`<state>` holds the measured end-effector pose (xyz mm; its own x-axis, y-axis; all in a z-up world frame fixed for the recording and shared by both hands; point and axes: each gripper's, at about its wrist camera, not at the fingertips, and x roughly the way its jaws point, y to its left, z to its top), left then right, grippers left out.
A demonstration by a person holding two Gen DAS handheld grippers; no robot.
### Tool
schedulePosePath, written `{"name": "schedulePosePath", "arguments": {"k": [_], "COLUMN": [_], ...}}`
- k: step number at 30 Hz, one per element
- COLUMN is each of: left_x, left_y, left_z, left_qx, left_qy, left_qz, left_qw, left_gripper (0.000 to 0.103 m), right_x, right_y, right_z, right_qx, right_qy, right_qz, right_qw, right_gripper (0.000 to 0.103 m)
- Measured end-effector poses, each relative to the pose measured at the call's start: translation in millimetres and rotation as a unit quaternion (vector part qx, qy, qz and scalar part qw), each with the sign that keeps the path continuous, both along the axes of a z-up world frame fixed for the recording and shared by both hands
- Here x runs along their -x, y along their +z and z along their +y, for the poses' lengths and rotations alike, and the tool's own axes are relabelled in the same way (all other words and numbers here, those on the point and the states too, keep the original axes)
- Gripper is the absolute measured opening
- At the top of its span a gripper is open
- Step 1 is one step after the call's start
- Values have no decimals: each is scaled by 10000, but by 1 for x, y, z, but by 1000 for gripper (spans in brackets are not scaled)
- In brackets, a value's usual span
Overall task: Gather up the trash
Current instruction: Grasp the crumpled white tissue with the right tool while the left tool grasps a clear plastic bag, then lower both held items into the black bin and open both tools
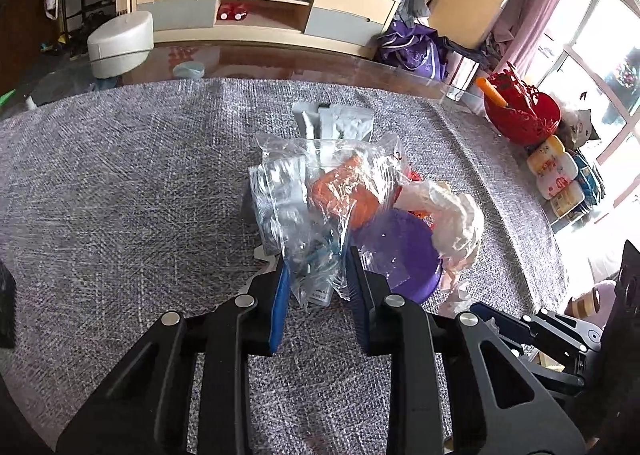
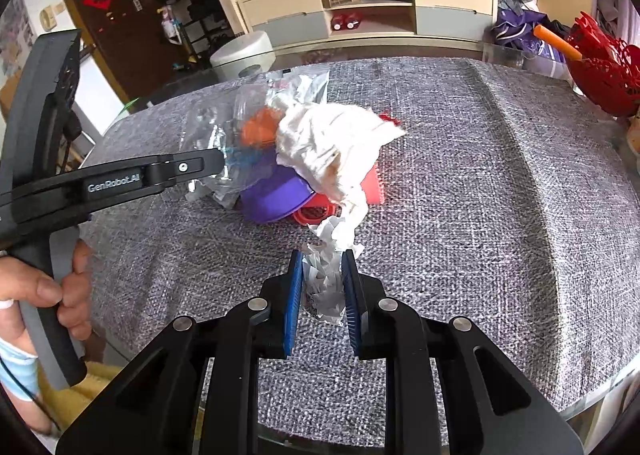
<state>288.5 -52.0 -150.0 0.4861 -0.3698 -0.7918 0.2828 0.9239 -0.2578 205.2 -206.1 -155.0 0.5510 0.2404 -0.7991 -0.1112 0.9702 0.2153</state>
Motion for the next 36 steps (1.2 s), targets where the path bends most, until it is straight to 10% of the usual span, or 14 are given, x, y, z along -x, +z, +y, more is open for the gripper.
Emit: {"name": "schedulePosePath", "arguments": {"k": [21,36], "left_x": [111,212], "left_y": [89,62], "left_z": [25,33], "left_qx": [-393,-491], "left_qy": [464,431], "left_qz": [-950,-718], "left_qw": [9936,9953], "left_gripper": [18,18], "right_x": [71,137], "right_y": [63,49], "right_z": [4,6], "right_qx": [-117,-75], "right_qy": [65,133], "right_qz": [-638,-470], "right_qw": [9979,9988], "right_gripper": [21,21]}}
